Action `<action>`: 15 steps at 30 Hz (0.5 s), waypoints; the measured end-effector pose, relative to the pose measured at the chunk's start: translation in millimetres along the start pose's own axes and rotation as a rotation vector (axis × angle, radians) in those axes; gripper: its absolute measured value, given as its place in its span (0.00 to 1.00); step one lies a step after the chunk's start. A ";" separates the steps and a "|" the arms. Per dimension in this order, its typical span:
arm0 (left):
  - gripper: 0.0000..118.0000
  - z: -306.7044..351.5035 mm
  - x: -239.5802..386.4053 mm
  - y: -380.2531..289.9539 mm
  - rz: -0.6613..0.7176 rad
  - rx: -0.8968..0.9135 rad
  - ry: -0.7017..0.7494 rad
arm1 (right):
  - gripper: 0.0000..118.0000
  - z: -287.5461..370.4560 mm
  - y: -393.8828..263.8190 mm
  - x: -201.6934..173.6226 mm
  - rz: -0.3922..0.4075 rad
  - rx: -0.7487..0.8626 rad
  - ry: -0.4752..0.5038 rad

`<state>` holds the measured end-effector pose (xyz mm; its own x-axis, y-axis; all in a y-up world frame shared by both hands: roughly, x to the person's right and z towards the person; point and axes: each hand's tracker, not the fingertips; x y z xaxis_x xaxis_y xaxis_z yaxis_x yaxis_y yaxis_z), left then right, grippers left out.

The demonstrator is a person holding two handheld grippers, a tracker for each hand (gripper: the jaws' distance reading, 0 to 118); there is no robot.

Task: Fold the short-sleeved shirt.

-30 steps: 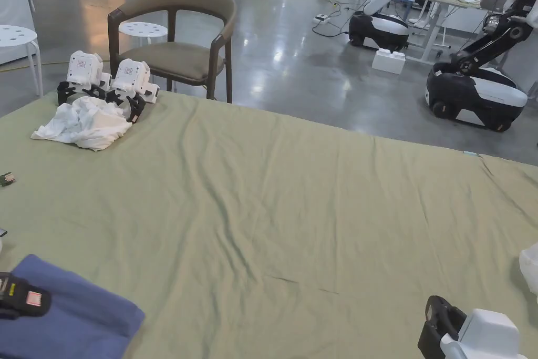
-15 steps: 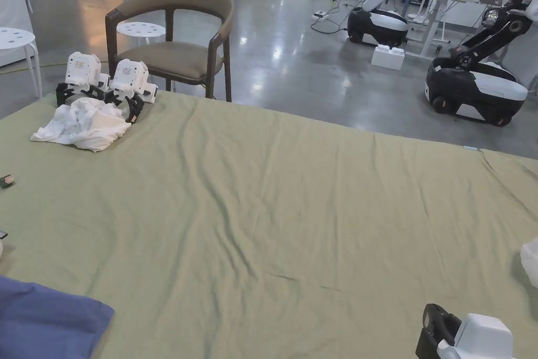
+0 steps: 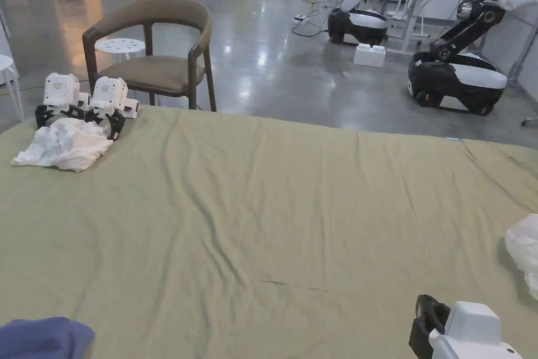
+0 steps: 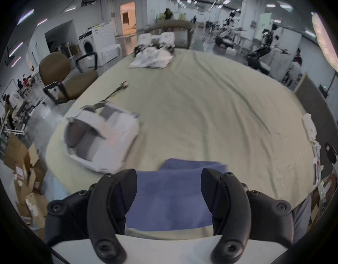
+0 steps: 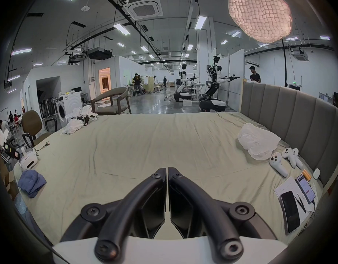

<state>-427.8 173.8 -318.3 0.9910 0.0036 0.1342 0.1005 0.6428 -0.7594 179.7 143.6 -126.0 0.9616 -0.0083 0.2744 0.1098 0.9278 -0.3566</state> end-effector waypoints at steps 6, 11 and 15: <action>0.54 -4.8 93.7 -37.8 0.042 0.135 -0.241 | 0.00 -6.6 -3.7 3.0 -0.010 -0.012 -0.007; 0.42 -8.3 173.0 -53.2 0.018 0.270 -0.248 | 0.00 -10.8 -1.9 -0.2 0.002 -0.007 -0.011; 0.26 -11.2 221.8 -50.3 -0.068 0.437 -0.105 | 0.00 -9.0 9.2 -3.6 0.014 0.053 -0.028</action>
<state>-212.0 133.6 -257.4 0.9668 0.0132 0.2550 0.0955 0.9074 -0.4093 179.5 148.8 -138.3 0.9555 0.0140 0.2947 0.0825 0.9463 -0.3126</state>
